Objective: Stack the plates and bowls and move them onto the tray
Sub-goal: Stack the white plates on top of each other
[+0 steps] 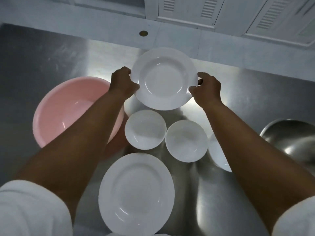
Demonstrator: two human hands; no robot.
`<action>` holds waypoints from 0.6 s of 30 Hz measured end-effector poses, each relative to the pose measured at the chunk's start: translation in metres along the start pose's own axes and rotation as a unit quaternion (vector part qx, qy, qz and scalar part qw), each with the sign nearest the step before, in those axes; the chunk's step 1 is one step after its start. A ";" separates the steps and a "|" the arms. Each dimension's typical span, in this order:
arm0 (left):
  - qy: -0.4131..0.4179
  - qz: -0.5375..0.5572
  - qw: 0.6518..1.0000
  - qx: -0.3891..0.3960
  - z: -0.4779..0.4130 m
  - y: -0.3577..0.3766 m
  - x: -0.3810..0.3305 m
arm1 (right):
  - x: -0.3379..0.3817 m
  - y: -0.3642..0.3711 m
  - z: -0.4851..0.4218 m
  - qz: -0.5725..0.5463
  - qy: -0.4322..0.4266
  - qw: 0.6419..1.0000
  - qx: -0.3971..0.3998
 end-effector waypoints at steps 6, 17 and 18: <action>0.012 0.071 0.997 -0.033 0.092 -0.057 0.021 | 0.035 -0.040 0.088 -0.042 -0.007 0.999 -0.013; -0.017 0.042 0.999 -0.007 0.252 -0.060 0.119 | 0.021 -0.018 0.263 -0.002 0.012 0.997 0.070; -0.014 0.049 0.999 0.003 0.263 -0.055 0.125 | 0.016 -0.013 0.274 0.003 0.008 0.997 0.080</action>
Point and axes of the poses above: each hand's wrist, its own z-axis away from the middle knuckle, its own y-axis out of the palm, x = y × z, the point moved 8 cm from there along -z, towards the middle knuckle, and after that the axes turned 7 degrees about -z, right-handed, at the moved point
